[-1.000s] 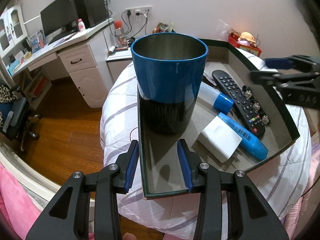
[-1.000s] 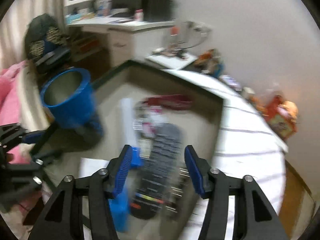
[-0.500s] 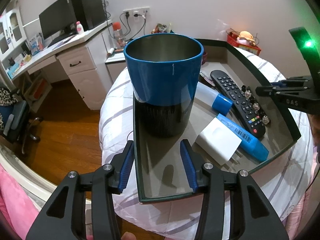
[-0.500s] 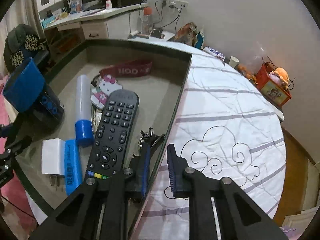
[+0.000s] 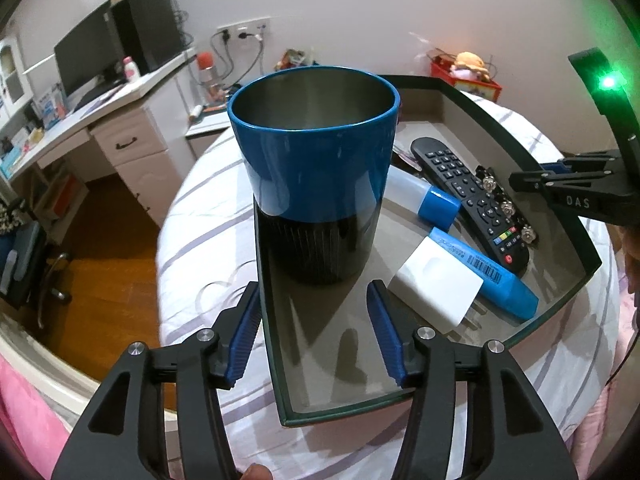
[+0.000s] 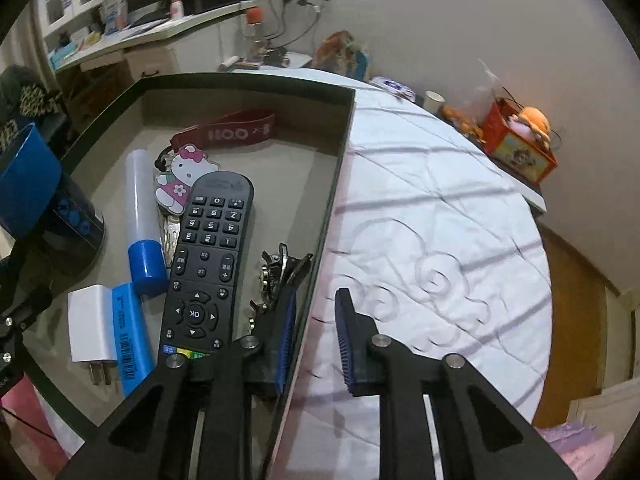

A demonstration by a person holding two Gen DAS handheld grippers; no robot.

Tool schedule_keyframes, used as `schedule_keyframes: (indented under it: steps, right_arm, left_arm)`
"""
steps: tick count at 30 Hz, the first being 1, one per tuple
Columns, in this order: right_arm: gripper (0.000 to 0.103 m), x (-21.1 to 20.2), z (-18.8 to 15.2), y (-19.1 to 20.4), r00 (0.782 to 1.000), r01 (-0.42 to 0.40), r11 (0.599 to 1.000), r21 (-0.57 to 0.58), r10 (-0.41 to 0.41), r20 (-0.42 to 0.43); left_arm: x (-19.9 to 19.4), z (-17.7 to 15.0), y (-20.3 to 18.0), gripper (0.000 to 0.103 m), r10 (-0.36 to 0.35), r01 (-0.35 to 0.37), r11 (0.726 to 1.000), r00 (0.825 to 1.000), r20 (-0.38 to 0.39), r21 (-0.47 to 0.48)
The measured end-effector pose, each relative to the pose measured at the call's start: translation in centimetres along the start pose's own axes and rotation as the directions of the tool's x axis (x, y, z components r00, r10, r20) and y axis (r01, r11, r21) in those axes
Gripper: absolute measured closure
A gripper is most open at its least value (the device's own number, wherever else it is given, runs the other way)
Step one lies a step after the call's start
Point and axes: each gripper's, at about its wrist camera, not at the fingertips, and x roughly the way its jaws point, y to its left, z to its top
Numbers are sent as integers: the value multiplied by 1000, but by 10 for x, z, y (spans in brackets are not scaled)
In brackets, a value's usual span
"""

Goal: Organize rigid objects

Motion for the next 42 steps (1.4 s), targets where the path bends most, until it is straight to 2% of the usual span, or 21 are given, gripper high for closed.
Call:
schedule_keyframes:
  steps: [5, 14, 16, 18, 20, 21, 22, 23, 25, 27, 30, 34, 36, 38, 42]
  right_arm:
    - [79, -6, -13, -23, 1000, -1, 999, 48, 1, -1]
    - [78, -9, -26, -58, 1000, 13, 992, 128, -15, 10]
    - [74, -10, -29, -61, 1000, 3, 989, 145, -6, 22]
    - [72, -16, -33, -59, 998, -18, 989, 148, 8, 64]
    - [69, -24, -39, -63, 992, -80, 982, 171, 62, 110]
    - [68, -30, -44, -66, 986, -115, 976, 186, 89, 144]
    - [64, -38, -50, -69, 979, -135, 971, 200, 99, 178]
    - [53, -44, -54, -72, 975, -142, 968, 206, 100, 199]
    - [41, -58, -65, -71, 962, -158, 967, 199, 106, 250]
    - [40, -70, -77, -70, 943, -202, 962, 184, 141, 300]
    - [38, -78, -90, -70, 922, -259, 950, 177, 188, 340]
    - [37, -77, -109, -63, 920, -264, 953, 146, 204, 333]
    - [37, -75, -118, -59, 909, -297, 946, 130, 238, 342]
    - [37, -72, -123, -54, 904, -315, 942, 118, 260, 338]
    - [37, -61, -127, -44, 910, -317, 942, 111, 269, 315]
  left_arm:
    - [7, 10, -21, 49, -27, 27, 999, 1000, -1, 34]
    - [16, 25, -49, 48, -77, 77, 994, 997, -8, 80]
    - [16, 24, -47, 44, -80, 80, 994, 997, -7, 70]
    - [16, 20, -42, 35, -89, 89, 995, 996, -5, 32]
    - [12, 15, -29, 26, -76, 76, 997, 997, 6, -21]
    - [10, 12, -25, 26, -48, 48, 998, 999, 13, -31]
    - [8, 10, -20, 26, -19, 20, 999, 1000, 20, -49]
    - [7, 8, -15, 26, -6, 7, 998, 1000, 22, -66]
    - [-1, 3, -4, 20, -41, 44, 993, 999, 32, -106]
    - [-6, 1, -1, 12, -30, 35, 993, 999, 43, -112]
    - [-19, -8, -4, 11, 2, 4, 998, 997, 83, -69]
    - [-42, -20, -1, 4, -48, 56, 997, 990, 132, -61]
    - [-48, -24, -3, 4, -31, 38, 998, 989, 145, -49]
    - [-50, -30, -7, 3, -42, 45, 999, 989, 145, -16]
    - [-45, -37, -15, 3, -60, 60, 998, 990, 126, 9]
